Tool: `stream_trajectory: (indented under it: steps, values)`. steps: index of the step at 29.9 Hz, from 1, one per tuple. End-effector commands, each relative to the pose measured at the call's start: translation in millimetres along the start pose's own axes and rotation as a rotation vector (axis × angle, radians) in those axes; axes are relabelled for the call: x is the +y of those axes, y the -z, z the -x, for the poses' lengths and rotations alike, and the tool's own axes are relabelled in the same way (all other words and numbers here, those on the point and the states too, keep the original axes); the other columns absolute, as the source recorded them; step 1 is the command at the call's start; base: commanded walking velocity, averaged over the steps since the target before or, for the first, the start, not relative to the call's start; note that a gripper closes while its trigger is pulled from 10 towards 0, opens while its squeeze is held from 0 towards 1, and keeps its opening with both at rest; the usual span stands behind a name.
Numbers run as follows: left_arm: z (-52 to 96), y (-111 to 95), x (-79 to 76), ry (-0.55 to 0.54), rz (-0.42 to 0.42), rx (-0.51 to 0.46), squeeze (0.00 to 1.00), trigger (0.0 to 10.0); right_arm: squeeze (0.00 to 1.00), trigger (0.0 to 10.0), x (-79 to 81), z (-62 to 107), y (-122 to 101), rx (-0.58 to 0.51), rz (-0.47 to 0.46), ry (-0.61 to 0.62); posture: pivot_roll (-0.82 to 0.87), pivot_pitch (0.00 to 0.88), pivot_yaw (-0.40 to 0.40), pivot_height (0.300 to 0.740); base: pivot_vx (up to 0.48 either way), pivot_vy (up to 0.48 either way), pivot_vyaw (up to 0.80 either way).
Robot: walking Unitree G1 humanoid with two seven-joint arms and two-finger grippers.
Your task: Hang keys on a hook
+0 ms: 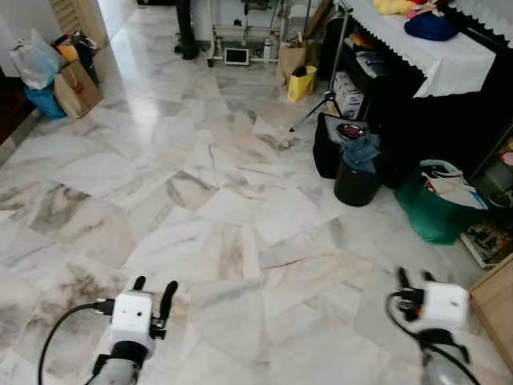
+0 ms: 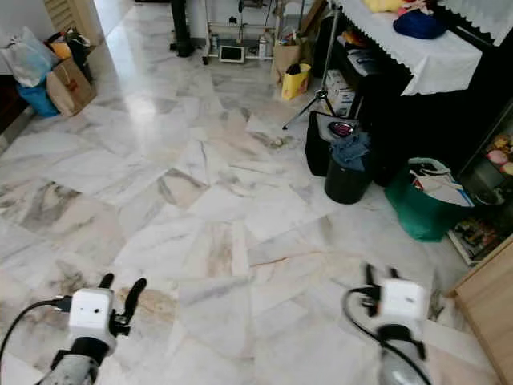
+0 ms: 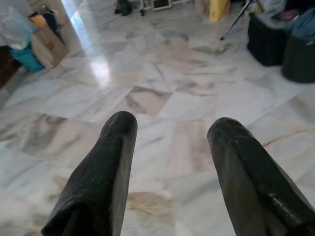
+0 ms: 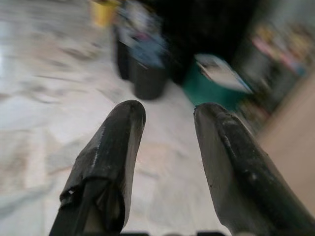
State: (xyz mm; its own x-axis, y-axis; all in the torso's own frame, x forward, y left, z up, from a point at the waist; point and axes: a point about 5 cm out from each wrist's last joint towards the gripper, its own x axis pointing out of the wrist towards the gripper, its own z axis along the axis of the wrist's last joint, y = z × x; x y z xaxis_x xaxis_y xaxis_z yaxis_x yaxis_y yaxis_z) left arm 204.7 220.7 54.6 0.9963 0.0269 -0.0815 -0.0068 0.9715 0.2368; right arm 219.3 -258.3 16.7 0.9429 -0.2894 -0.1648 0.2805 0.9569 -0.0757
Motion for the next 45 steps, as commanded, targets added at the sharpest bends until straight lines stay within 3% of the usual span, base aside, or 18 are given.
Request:
stream_trajectory:
  steps: [1, 5, 10, 12, 14, 16, 17, 20, 23, 24, 26, 28, 34, 42, 45]
  values:
    - [-3.6, 1, 3.8, 0.016, -0.003, 0.012, 0.00, 10.0, 0.00, 10.0, 3.1, 5.8, 9, 0.037, -0.023, -0.018, 0.05, 0.000, 0.011, 0.740, 0.000, 0.000, 0.00]
    - [-8.1, 3, 9.3, 0.034, -0.030, 0.020, 0.00, 10.0, 0.00, 10.0, 6.8, 18.0, 22, 0.086, -0.040, -0.026, 0.04, 0.000, 0.029, 0.740, 0.000, 0.000, 0.00]
    - [-14.2, 15, 12.7, 0.027, -0.027, 0.061, 0.00, 10.0, 0.00, 10.0, 1.7, 32.4, 55, 0.241, -0.066, 0.037, 0.04, 0.000, 0.016, 0.740, 0.000, 0.000, 0.00]
    - [-14.2, 15, 12.7, 0.027, -0.027, 0.061, 0.00, 10.0, 0.00, 10.0, 1.7, 32.4, 55, 0.241, -0.066, 0.037, 0.04, 0.000, 0.016, 0.740, 0.000, 0.000, 0.00]
    - [-15.4, 22, 13.2, 0.017, -0.014, 0.090, 0.00, 10.0, 0.00, 10.0, 1.9, 33.2, 61, 0.274, -0.077, 0.036, 0.04, 0.000, 0.013, 0.740, 0.000, 0.000, 0.00]
    - [-16.1, 47, 14.9, -0.020, 0.023, 0.197, 0.00, 10.0, 0.00, 10.0, 6.5, 35.8, 78, 0.402, -0.059, -0.006, 0.05, 0.000, -0.014, 0.740, 0.000, 0.000, 0.00]
    - [-16.1, 47, 14.9, -0.020, 0.023, 0.197, 0.00, 10.0, 0.00, 10.0, 6.5, 35.8, 78, 0.402, -0.059, -0.006, 0.05, 0.000, -0.014, 0.740, 0.000, 0.000, 0.00]
    - [-9.0, 81, 10.4, -0.001, 0.031, 0.388, 0.00, 10.0, 0.00, 10.0, 9.1, 44.5, 97, 0.568, -0.018, -0.036, 0.09, 0.000, -0.038, 0.740, 0.000, 0.000, 0.00]
    - [-5.2, 91, 6.6, 0.020, 0.038, 0.453, 0.00, 10.0, 0.00, 10.0, 10.3, 46.7, 101, 0.604, -0.019, -0.042, 0.10, 0.000, -0.042, 0.740, 0.000, 0.000, 0.00]
    - [5.0, 109, -2.2, 0.053, 0.091, 0.588, 0.00, 10.0, 0.00, 10.0, 16.3, 50.8, 107, 0.670, -0.026, -0.077, 0.08, 0.000, -0.032, 0.740, 0.000, 0.000, 0.00]
    - [5.0, 109, -2.2, 0.053, 0.091, 0.588, 0.00, 10.0, 0.00, 10.0, 16.3, 50.8, 107, 0.670, -0.026, -0.077, 0.08, 0.000, -0.032, 0.740, 0.000, 0.000, 0.00]
    - [15.2, 122, -9.4, 0.051, 0.137, 0.702, 0.00, 10.0, 0.00, 10.0, 25.3, 55.2, 112, 0.725, -0.038, -0.128, 0.08, 0.000, -0.027, 0.740, 0.000, 0.000, 0.00]
    - [25.3, 133, -20.3, 0.059, 0.104, 0.787, 0.00, 10.0, 0.00, 10.0, 32.5, 66.4, 122, 0.824, -0.045, -0.183, 0.07, 0.000, -0.038, 0.740, 0.000, 0.000, 0.00]
    - [32.6, 140, -25.9, 0.059, 0.124, 0.846, 0.00, 10.0, 0.00, 10.0, 11.5, 74.7, 127, 0.880, -0.033, -0.154, 0.07, 0.000, -0.042, 0.740, 0.000, 0.000, -0.77]
    - [38.6, 143, -24.2, 0.092, 0.069, 0.868, 0.00, 10.0, 0.00, 10.0, 9.7, 75.1, 128, 0.889, -0.019, -0.160, 0.08, 0.000, -0.053, 0.740, 0.000, 0.000, -0.76]
